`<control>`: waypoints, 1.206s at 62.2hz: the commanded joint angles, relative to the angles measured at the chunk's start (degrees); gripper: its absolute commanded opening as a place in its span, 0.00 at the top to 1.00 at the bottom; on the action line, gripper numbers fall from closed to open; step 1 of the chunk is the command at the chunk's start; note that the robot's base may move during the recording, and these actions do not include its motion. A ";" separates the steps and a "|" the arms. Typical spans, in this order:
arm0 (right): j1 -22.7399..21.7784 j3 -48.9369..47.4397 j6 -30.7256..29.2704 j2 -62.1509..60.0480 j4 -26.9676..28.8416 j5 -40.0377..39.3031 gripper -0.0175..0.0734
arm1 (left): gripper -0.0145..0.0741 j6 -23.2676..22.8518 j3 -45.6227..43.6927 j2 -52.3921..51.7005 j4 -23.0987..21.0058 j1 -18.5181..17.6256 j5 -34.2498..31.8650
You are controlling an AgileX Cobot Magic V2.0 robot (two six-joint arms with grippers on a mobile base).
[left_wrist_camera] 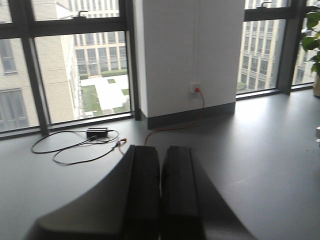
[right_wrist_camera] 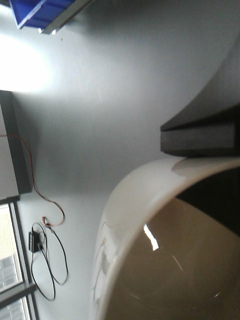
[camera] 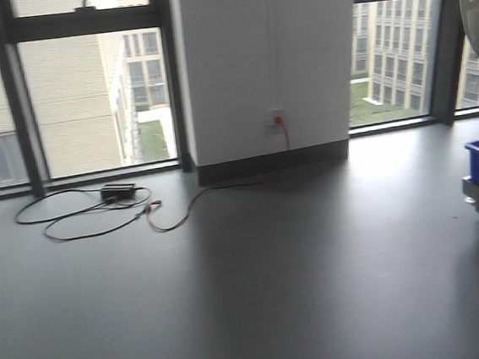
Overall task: Move white bin to right shelf second layer
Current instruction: 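Turn the base toward the shelf rack with blue crates, then drive along the roller shelf racks holding the bin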
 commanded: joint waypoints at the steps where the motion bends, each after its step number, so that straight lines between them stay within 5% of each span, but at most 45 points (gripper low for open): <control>1: -0.27 -1.86 0.13 0.28 -0.31 -5.50 0.75 | 0.74 -0.20 2.11 -0.80 -0.31 -0.46 -4.90; 75: -0.27 -1.86 0.13 0.28 -0.31 -5.50 0.75 | 0.74 -0.20 2.11 -0.80 -0.31 -0.46 -4.90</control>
